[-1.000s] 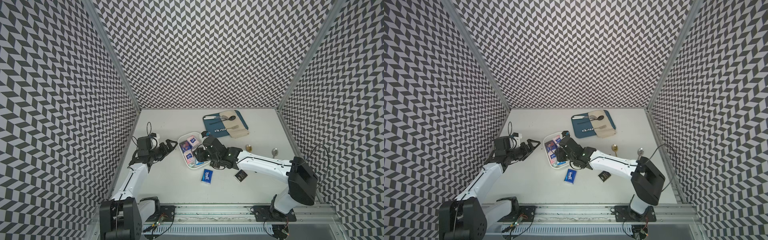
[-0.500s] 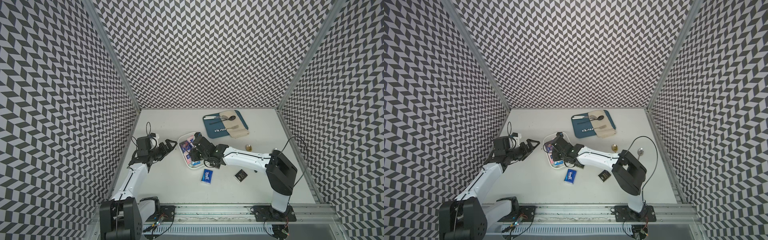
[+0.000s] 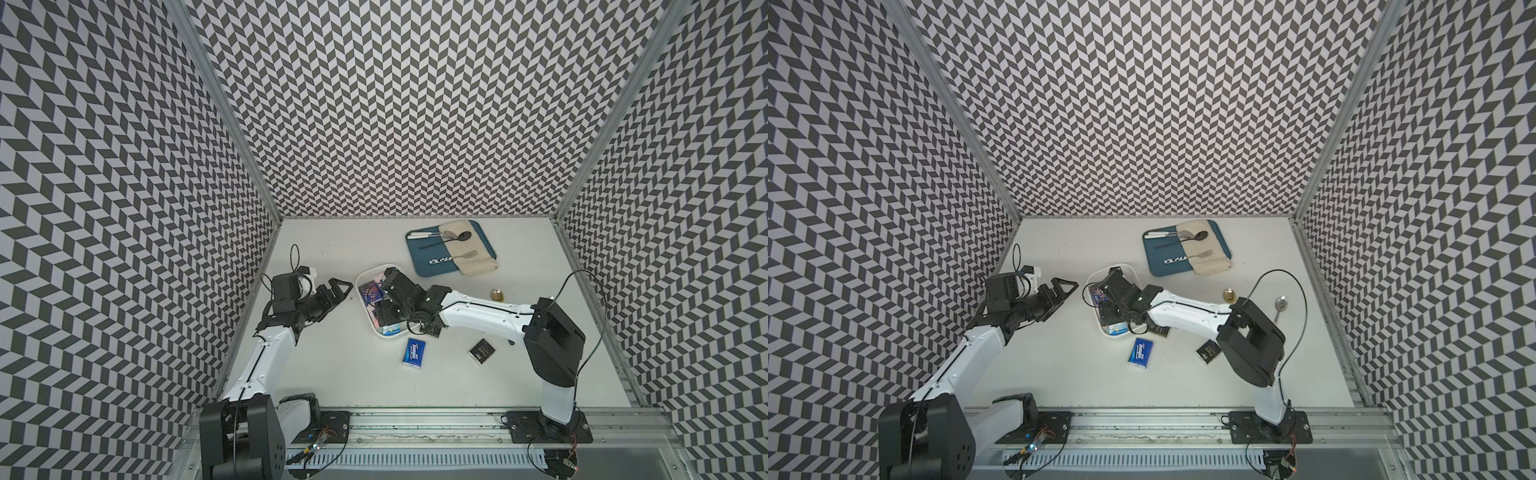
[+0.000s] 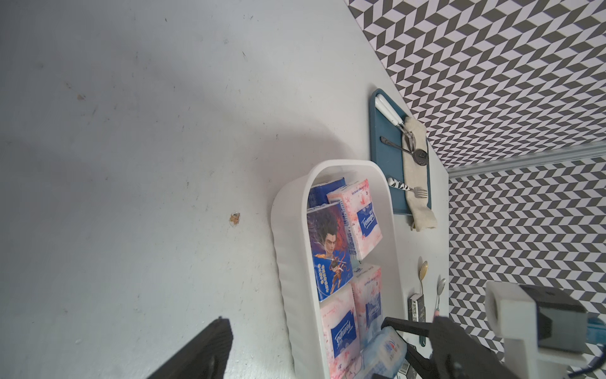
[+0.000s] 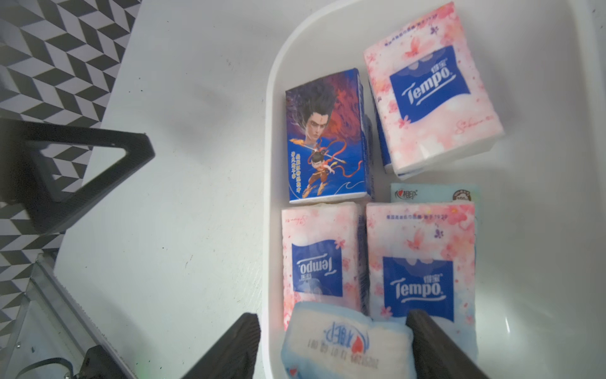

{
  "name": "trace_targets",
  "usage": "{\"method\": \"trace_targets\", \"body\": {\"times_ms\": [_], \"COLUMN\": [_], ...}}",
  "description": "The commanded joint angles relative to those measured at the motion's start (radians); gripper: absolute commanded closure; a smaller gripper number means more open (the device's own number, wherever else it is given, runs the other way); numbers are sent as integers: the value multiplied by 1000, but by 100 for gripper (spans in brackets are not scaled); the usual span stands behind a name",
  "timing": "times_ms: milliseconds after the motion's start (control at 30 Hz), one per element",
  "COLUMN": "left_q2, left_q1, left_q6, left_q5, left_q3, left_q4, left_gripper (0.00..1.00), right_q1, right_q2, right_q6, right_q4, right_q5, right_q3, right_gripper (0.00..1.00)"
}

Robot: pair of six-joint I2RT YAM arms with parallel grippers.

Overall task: Put the pocket tissues into the storage box
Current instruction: Place the pocket tissues in the storage box.

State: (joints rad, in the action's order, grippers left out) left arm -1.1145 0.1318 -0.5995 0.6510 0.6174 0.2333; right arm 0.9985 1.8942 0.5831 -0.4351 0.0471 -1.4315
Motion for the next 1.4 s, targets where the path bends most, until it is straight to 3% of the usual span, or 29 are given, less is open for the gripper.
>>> {"method": "trace_targets", "body": {"times_ms": [0, 200, 400, 667, 900, 967, 1200, 1367], "left_q2": [2, 2, 7, 15, 20, 22, 20, 13], "left_q1": [6, 6, 7, 6, 7, 8, 7, 7], "left_q6": [10, 9, 10, 11, 16, 22, 14, 15], "left_q5": [13, 15, 16, 15, 12, 8, 23, 47], "left_q3": [10, 15, 15, 16, 24, 28, 15, 11], "left_q4": [-9, -7, 1, 12, 26, 33, 22, 29], "left_gripper": [0, 0, 0, 0, 0, 0, 0, 0], "right_q1": [3, -4, -42, -78, -79, -78, -78, -78], "right_q2": [-116, -184, -211, -123, -9, -16, -122, -216], "right_q6": [-76, -171, -174, -189, -190, -188, -227, -255], "right_q4": [3, -42, -27, 15, 30, 26, -75, -169], "right_q5": [-25, -87, -154, -350, -510, -510, -336, -319], "right_q3": [0, 65, 151, 181, 113, 114, 123, 162], "right_gripper": [25, 27, 27, 24, 24, 24, 21, 20]}}
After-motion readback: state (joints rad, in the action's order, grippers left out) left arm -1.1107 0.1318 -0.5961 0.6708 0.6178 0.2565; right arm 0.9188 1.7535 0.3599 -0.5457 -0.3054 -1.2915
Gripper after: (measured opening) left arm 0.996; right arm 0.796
